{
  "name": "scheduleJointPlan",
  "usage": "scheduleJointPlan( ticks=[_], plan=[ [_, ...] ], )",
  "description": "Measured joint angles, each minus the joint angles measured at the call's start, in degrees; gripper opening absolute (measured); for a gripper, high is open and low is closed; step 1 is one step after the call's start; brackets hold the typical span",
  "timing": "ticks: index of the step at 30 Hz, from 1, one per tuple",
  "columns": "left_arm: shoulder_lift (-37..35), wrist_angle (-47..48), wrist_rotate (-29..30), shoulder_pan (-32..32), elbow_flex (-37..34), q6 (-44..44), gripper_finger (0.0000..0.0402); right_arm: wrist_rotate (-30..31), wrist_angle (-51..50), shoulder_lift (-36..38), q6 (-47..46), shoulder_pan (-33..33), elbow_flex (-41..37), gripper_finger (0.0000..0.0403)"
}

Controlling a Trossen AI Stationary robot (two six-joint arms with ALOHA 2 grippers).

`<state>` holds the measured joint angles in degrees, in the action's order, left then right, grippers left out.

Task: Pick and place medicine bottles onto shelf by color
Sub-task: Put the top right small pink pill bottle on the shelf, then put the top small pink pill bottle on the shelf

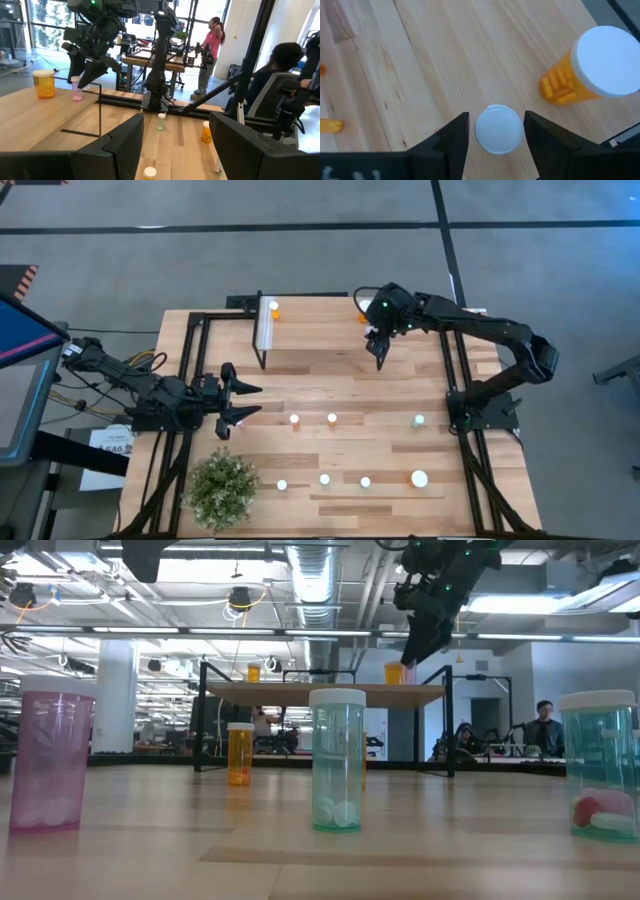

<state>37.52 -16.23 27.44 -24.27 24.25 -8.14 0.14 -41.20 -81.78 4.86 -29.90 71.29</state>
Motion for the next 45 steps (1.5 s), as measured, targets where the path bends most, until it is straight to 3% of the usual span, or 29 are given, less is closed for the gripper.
scheduleJointPlan(
  ticks=[14,23,34,45],
  plan=[
    [0.00,0.02,-0.03,0.00,0.00,0.00,0.0215,0.20,-6.95,0.33,-1.51,-0.11,6.66,0.0230],
    [0.00,0.25,-0.04,0.00,0.00,-0.04,0.0215,0.21,-7.84,7.51,-3.97,3.35,6.59,0.0230],
    [0.00,0.72,-0.15,-0.01,0.00,-1.86,0.0215,2.17,-1.78,18.38,-12.73,20.39,-5.45,0.0227],
    [0.18,2.10,-0.68,-0.01,0.00,-2.40,0.0215,11.47,-1.89,15.86,-21.42,39.13,-10.80,0.0225]
  ],
)
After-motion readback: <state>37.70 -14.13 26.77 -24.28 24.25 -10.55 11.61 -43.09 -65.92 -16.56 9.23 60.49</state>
